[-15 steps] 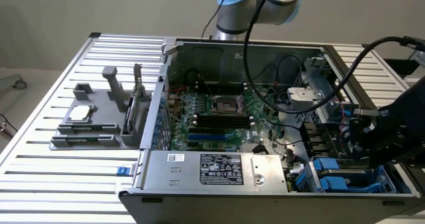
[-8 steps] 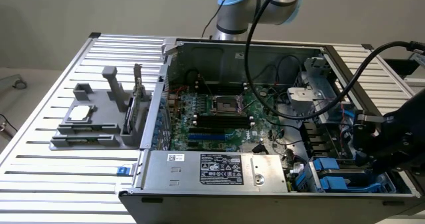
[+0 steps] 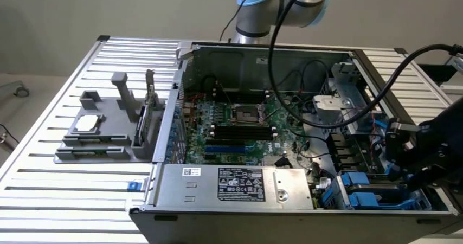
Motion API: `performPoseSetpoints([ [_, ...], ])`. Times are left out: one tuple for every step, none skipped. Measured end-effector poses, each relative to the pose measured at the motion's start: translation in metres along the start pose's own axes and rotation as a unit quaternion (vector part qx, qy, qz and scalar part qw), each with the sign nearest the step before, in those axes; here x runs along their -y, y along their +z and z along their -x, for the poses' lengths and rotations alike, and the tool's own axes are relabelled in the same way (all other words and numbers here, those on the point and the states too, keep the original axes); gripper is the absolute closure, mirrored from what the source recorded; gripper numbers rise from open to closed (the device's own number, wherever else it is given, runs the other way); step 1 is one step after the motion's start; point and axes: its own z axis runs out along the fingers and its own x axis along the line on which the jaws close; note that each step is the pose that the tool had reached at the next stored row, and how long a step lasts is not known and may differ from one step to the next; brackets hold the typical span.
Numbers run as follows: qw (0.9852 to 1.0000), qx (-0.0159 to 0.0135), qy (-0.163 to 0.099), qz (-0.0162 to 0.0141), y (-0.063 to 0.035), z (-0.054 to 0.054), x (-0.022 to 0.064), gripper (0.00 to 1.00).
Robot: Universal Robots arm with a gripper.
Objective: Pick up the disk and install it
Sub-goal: 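Insert the first disk wire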
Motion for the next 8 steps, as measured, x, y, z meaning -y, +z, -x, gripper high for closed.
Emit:
performPoseSetpoints([
  [1.0, 0.0013, 0.008, 0.0004, 0.0, 0.0, 0.0, 0.67],
  [0.9999, 0.0024, 0.016, 0.0007, 0.0, 0.0, 0.0, 0.67],
  [0.9997, 0.0036, 0.024, 0.0011, 0.0, 0.0, 0.0, 0.67],
  [0.9995, 0.0048, 0.031, 0.0014, 0.0, 0.0, 0.0, 0.67],
  [0.9992, 0.0059, 0.039, 0.0018, 0.0, 0.0, 0.0, 0.67],
  [0.9989, 0.0071, 0.047, 0.0021, 0.0, 0.0, 0.0, 0.67],
  [0.9985, 0.0082, 0.054, 0.0025, 0.0, 0.0, 0.0, 0.67],
  [0.9981, 0.0092, 0.06, 0.0027, 0.0, 0.0, 0.0, 0.67],
])
